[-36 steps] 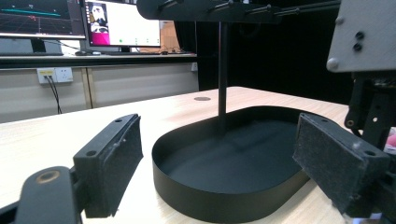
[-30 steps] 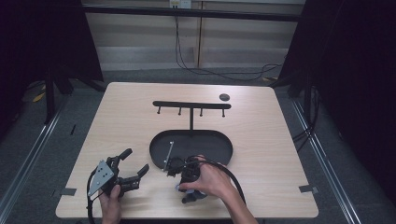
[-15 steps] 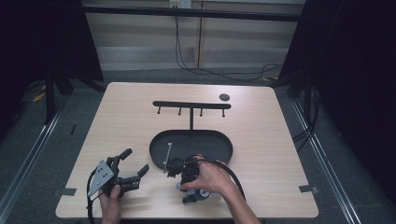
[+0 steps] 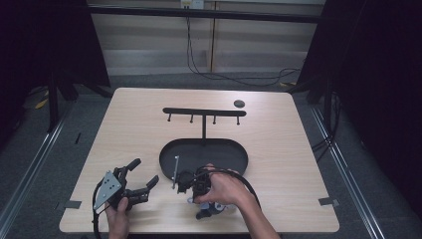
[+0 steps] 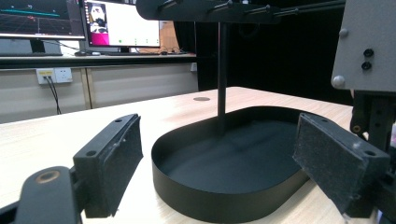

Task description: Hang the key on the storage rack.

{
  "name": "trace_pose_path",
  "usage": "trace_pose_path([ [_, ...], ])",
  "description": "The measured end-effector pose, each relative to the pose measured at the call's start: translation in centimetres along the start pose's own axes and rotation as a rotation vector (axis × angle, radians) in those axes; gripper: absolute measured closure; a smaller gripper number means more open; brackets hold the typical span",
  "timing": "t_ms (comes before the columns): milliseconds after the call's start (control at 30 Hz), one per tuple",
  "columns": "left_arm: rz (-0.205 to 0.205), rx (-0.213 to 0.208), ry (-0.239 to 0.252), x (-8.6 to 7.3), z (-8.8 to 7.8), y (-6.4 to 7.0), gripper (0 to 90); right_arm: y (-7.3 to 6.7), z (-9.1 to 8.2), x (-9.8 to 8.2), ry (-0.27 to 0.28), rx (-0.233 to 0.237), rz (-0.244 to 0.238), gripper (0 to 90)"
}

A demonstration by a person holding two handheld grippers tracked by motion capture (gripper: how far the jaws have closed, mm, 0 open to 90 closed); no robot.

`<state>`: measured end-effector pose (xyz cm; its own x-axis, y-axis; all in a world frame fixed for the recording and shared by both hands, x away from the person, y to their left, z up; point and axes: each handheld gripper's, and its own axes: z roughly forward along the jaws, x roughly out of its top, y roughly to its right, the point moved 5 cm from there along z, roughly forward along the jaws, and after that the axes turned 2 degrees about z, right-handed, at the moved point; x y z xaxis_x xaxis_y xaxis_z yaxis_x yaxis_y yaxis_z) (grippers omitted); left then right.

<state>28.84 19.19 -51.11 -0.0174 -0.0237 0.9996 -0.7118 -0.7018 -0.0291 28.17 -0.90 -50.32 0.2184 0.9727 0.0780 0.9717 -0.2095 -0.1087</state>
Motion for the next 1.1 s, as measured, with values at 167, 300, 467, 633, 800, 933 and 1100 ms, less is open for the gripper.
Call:
trace_pose_path([
  [167, 0.000, 0.000, 0.000, 0.0, 0.0, 0.0, 15.2, -0.4, 0.7, -0.3, -0.026, 0.013, -0.021, 86.4],
  [300, 0.000, 0.000, 0.000, 0.0, 0.0, 0.0, 15.2, -0.3, 1.0, -0.2, -0.043, 0.014, -0.028, 86.6],
  [467, -0.001, 0.000, -0.001, 0.0, 0.0, 0.0, 15.3, -0.2, 1.3, 0.2, -0.060, 0.006, -0.034, 85.7],
  [633, -0.001, 0.000, -0.001, 0.0, 0.0, 0.0, 15.2, 0.1, 1.3, 0.2, -0.060, 0.054, -0.009, 81.0],
  [800, -0.001, 0.000, -0.002, 0.0, 0.0, 0.0, 15.3, 0.0, 1.3, 0.1, -0.032, 0.018, -0.011, 84.9],
  [933, -0.004, -0.001, 0.000, 0.0, 0.0, 0.0, 15.3, 0.0, 1.3, 0.1, -0.038, 0.015, -0.022, 87.0],
  [1100, -0.003, -0.002, 0.000, 0.0, 0.0, 0.0, 15.3, 0.1, 1.2, -0.1, -0.057, 0.020, -0.024, 87.3],
])
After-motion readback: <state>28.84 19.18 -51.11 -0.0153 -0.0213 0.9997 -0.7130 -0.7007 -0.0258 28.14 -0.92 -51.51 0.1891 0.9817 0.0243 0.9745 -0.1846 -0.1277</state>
